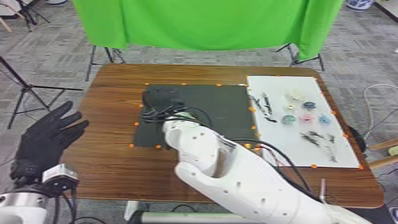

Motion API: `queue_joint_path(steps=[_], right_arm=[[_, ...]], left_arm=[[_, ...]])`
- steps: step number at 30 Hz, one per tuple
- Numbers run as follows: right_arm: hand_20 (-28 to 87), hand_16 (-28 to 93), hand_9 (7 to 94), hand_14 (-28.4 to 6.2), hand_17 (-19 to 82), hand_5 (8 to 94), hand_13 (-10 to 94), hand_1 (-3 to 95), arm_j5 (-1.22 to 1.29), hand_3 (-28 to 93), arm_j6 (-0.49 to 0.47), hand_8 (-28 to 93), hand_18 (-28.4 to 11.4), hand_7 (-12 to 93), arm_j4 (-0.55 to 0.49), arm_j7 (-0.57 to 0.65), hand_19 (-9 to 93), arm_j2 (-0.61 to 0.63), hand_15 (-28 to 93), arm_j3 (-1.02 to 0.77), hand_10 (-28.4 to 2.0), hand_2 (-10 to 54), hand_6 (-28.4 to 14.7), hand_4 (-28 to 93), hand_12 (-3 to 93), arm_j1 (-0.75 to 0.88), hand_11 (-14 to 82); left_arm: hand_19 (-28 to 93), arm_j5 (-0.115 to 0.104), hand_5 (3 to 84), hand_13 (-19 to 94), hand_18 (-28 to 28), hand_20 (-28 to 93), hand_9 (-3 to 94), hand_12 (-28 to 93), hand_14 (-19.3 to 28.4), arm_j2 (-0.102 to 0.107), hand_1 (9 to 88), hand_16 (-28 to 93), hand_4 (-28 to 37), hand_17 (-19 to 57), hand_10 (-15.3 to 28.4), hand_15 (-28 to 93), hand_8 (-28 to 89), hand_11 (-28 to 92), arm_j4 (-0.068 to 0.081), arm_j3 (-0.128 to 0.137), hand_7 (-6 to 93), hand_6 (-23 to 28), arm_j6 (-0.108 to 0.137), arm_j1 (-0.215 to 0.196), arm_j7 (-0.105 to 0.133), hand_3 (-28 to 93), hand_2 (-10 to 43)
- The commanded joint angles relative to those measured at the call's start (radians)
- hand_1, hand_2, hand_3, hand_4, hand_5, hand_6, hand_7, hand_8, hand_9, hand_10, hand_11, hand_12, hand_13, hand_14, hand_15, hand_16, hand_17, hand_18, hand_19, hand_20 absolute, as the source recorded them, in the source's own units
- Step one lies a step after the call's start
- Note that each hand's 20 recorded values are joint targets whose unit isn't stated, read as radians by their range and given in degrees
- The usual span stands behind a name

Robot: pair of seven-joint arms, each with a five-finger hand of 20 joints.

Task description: Arrange flowers

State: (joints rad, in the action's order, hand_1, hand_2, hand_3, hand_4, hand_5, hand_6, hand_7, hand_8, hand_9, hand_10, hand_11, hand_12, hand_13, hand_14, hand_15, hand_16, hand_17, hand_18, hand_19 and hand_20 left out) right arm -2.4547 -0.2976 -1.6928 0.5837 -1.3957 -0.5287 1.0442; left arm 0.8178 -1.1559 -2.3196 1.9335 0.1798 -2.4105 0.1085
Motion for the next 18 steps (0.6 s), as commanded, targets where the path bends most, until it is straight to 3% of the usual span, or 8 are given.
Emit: queue_joint_path(steps=[1,11,18], right_arm=[[27,17,87.8,-8.2,40,86.4,82,46.1,0.147,88,-0.008,22,-25.1,28,0.074,0.127,93,0.012,77,0.038,-12.4,-9.5,-2.9,-25,24.6,-0.050,49.1],[26,17,87.4,-8.4,39,86.1,82,46.4,0.307,87,0.056,21,-25.2,28,0.128,0.244,93,0.018,77,0.110,-12.3,-9.5,-2.8,-25,24.4,-0.144,49.2],[26,17,87.4,-8.3,39,86.3,82,46.8,0.375,86,0.007,19,-25.1,27,0.133,0.267,93,-0.003,76,0.057,-12.4,-9.5,-2.9,-26,23.8,-0.114,49.1]], left_arm=[[59,0.010,36.5,25,25.4,-8,33.3,9,26.3,0.005,22.6,-8,-21.3,-8.7,18.9,44,-9,22,0.004,-0.001,13.1,9.6,-0.028,0.003,-0.015,82,4.0],[59,0.018,36.5,25,25.5,-8,33.3,9,26.3,0.014,22.6,-8,-21.3,-8.8,18.9,44,-9,22,0.019,-0.010,13.1,9.6,-0.057,0.058,-0.051,82,3.9],[59,0.023,36.4,25,25.5,-8,33.3,9,26.3,0.017,22.6,-8,-21.4,-8.8,18.9,44,-9,22,0.026,-0.012,13.0,9.6,-0.067,0.084,-0.082,82,3.9]])
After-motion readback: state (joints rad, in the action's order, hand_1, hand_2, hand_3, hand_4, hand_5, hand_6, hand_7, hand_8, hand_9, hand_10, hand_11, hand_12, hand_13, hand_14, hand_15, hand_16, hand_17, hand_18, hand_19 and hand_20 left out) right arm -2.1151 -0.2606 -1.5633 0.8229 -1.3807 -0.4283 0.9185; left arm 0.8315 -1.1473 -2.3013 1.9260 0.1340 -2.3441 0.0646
